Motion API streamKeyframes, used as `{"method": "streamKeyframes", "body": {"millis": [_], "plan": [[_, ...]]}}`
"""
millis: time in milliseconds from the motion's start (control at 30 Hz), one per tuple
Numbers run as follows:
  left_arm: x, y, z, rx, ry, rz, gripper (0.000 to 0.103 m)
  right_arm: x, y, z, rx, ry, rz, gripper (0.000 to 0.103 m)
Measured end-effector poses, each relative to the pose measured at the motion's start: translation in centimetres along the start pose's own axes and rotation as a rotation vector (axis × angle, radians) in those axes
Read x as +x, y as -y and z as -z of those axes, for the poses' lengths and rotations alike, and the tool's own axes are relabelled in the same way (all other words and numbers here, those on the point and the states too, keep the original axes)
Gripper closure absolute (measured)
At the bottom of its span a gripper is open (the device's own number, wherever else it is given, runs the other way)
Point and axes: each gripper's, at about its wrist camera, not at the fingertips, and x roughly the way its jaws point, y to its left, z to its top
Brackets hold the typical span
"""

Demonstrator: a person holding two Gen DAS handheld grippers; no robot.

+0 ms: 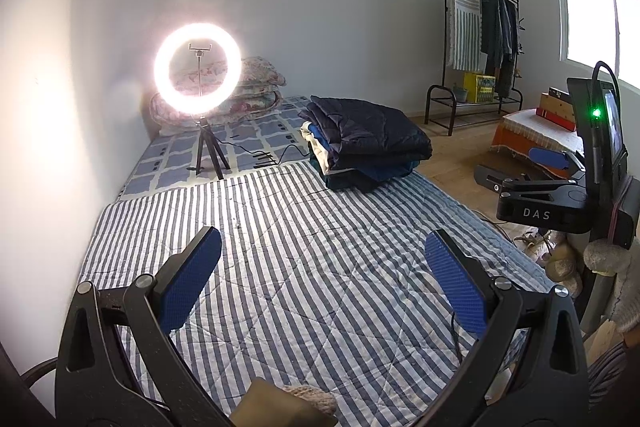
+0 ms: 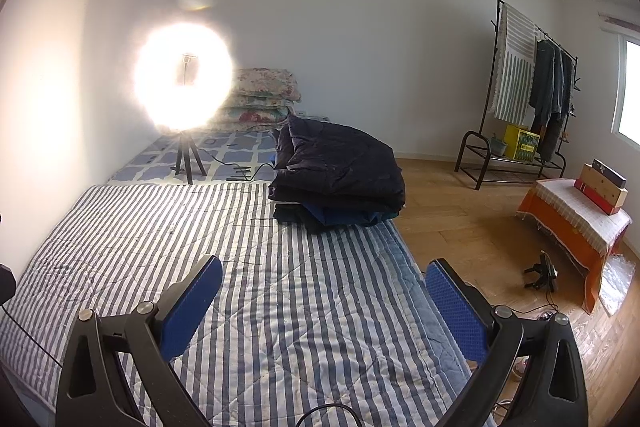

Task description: Fold large clothes

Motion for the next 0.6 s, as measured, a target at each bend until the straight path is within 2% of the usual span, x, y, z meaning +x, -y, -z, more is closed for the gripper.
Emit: {"method": "streamKeyframes", "body": {"millis": [600], "plan": [[-0.12, 0.18, 0.22, 0.011, 0.006, -0.015, 0.000, 0.03, -0.25, 0.19, -0.009, 0.000, 0.003, 0.000]]}}
